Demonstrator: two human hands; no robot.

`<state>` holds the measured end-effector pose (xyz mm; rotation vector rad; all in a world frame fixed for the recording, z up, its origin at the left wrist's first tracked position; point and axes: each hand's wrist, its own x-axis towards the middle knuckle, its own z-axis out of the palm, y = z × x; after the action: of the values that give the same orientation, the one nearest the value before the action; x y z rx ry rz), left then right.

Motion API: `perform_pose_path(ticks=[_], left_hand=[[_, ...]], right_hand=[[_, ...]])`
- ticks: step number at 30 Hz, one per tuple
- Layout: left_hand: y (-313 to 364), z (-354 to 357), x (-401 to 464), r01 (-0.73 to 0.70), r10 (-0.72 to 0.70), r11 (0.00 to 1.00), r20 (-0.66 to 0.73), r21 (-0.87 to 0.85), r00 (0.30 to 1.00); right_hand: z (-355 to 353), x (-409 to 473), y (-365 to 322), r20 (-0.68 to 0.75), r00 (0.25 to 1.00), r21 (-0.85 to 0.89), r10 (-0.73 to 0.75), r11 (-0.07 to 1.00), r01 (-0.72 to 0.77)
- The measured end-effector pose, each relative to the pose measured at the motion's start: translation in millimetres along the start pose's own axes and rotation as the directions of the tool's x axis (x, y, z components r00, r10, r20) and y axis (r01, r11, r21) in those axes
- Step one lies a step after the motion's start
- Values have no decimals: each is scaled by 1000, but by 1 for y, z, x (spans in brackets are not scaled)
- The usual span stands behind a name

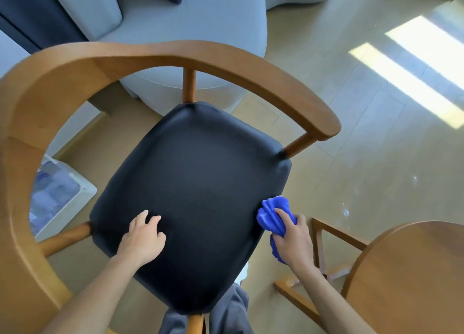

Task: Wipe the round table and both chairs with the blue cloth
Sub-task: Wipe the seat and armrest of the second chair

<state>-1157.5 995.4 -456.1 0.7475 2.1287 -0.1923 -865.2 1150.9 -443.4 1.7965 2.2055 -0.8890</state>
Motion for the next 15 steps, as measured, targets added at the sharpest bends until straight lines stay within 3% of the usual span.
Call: perform_pose_path(ticks=[2, 5, 10, 13, 15], left_hand=[[20, -4, -13, -32, 36, 997, 54, -74, 998], [67, -22, -36, -119, 141, 968, 91, -220, 986], [157, -82, -95, -291, 378, 801, 65, -523, 924], [191, -123, -140, -395, 549, 674, 66, -625, 833], [202, -146, -167, -472, 621, 648, 55, -598, 782]], right_hand=[[-21, 4, -8, 45, 986, 398, 159, 903, -164], [-58, -8, -30, 45, 994, 750, 104, 654, -102], [-117, -44, -64, 38, 999, 936, -6, 349, -34], [-158, -67, -83, 64, 998, 997, -8, 33, -64], [-185, -87, -95, 82, 997, 981, -2, -176, -81]])
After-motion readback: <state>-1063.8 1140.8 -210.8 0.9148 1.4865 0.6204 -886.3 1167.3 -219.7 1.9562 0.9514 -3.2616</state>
